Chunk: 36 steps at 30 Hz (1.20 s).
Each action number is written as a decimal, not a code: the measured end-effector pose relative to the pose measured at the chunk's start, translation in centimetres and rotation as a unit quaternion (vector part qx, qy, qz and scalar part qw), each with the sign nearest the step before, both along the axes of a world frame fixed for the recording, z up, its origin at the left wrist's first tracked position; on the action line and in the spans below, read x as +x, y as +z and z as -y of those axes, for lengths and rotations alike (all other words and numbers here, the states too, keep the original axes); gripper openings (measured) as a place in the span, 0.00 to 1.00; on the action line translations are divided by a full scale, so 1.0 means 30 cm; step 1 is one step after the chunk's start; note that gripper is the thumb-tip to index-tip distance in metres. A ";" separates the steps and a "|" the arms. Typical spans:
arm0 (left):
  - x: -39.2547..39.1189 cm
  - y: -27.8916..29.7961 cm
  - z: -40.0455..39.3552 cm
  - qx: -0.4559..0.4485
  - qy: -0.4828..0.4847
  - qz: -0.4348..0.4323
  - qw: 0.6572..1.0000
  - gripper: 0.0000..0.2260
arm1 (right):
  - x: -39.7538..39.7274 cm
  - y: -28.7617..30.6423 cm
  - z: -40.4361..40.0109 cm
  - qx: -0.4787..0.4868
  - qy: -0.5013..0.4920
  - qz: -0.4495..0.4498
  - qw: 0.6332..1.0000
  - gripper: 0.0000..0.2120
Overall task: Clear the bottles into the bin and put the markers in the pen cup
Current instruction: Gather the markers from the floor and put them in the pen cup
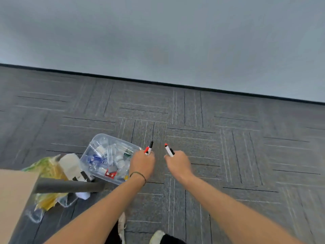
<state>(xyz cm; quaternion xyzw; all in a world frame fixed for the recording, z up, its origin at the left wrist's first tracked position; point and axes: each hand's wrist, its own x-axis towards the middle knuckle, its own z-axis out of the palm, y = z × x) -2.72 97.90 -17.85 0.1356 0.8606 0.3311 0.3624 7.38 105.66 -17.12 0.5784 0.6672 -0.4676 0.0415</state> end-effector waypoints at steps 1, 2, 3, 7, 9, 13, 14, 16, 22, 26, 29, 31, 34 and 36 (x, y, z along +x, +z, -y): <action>-0.018 0.075 0.027 -0.003 0.006 -0.011 1.000 0.16 | -0.015 0.073 0.018 0.005 0.019 -0.003 1.000 0.18; -0.038 0.143 0.059 -0.004 0.013 -0.022 1.000 0.16 | -0.034 0.141 0.043 0.009 0.039 -0.002 0.999 0.18; -0.062 0.200 0.092 -0.002 0.019 -0.033 0.999 0.16 | -0.055 0.207 0.070 0.013 0.057 -0.003 0.998 0.18; -0.169 0.392 0.252 -0.026 0.036 -0.079 0.996 0.16 | -0.172 0.416 0.200 0.018 0.115 -0.017 0.993 0.16; -0.220 0.472 0.338 -0.022 0.057 -0.094 0.994 0.17 | -0.239 0.490 0.271 0.029 0.150 -0.021 0.988 0.16; -0.330 0.612 0.506 -0.007 0.124 -0.100 0.987 0.19 | -0.399 0.602 0.440 0.046 0.205 -0.033 0.977 0.17; -0.363 0.638 0.549 0.007 0.146 -0.097 0.984 0.19 | -0.446 0.620 0.490 0.051 0.217 -0.036 0.974 0.16; -0.436 0.687 0.642 0.032 0.190 -0.088 0.977 0.20 | -0.550 0.645 0.593 0.051 0.234 -0.055 0.969 0.17; -0.665 0.776 1.011 0.048 0.269 -0.104 0.956 0.20 | -0.865 0.691 0.958 0.024 0.271 -0.100 0.957 0.17; -0.824 0.765 1.246 0.027 0.279 -0.109 0.954 0.18 | -1.029 0.711 1.184 0.012 0.292 -0.115 0.949 0.18; -0.913 0.778 1.358 0.028 0.285 -0.125 0.950 0.18 | -1.127 0.727 1.302 0.024 0.314 -0.138 0.939 0.20; -0.951 0.777 1.415 0.035 0.310 -0.125 0.942 0.18 | -1.177 0.742 1.364 0.021 0.339 -0.151 0.928 0.21; -1.002 0.754 1.489 0.050 0.376 -0.110 0.919 0.18 | -1.254 0.744 1.441 -0.001 0.366 -0.158 0.917 0.21; -1.045 0.726 1.531 0.062 0.410 -0.111 0.903 0.19 | -1.315 0.730 1.489 -0.047 0.352 -0.163 0.920 0.18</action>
